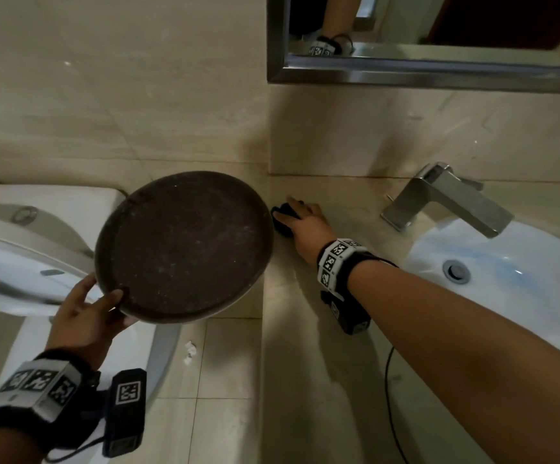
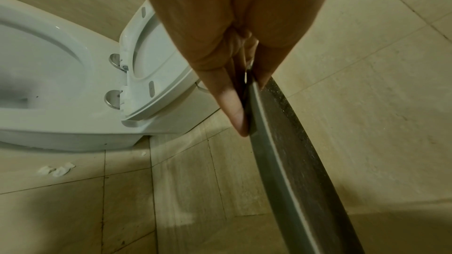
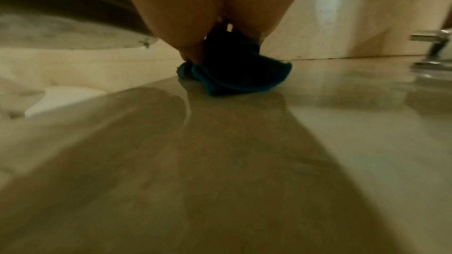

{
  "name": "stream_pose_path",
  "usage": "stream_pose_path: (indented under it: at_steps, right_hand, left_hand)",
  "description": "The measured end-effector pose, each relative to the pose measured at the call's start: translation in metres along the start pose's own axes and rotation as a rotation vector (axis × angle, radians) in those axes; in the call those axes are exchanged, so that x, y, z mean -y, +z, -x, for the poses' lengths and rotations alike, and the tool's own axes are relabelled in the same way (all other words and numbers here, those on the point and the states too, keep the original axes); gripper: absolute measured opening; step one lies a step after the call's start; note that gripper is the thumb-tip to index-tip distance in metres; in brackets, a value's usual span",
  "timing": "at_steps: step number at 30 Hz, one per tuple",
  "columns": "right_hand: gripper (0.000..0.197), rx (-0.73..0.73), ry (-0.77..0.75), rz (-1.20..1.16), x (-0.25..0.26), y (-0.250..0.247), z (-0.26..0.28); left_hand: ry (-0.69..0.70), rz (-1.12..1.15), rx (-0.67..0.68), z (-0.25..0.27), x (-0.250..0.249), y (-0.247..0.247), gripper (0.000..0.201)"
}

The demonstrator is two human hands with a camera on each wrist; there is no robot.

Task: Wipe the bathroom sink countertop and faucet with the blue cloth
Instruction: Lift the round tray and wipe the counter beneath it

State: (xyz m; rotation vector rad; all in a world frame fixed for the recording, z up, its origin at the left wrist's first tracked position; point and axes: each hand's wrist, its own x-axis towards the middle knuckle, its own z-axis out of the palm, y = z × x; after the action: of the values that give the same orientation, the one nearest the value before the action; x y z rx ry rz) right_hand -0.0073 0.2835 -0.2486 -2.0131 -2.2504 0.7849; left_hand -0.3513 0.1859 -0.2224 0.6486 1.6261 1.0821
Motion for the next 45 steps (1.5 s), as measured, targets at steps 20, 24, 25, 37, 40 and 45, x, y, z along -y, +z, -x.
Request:
stream_pose_path:
  at_steps: [20,24,25,37,40,45]
  right_hand:
    - [0.058,-0.012,0.329,0.170,-0.054,-0.013,0.016]
    - [0.055,0.028,0.353,0.192,-0.068,-0.012,0.035]
    - [0.055,0.032,0.361,0.187,-0.072,-0.012,0.040]
    - [0.103,0.051,0.415,0.192,-0.095,-0.008,0.114]
    - [0.099,0.075,0.473,0.157,-0.095,-0.010,0.126]
    - [0.071,0.053,0.507,0.161,-0.093,-0.019,0.134]
  left_hand:
    - [-0.030,0.062,0.052,-0.004,0.007,0.020,0.049]
    - [-0.014,0.028,0.056,0.000,0.011,0.023,0.043]
    - [0.000,-0.001,0.055,0.002,0.010,0.026,0.039]
    - [-0.017,0.125,0.117,0.028,0.005,0.056,0.040]
    - [-0.027,0.118,0.097,0.032,0.006,0.057,0.040]
    - [-0.042,0.134,0.074,0.031,0.002,0.057,0.043]
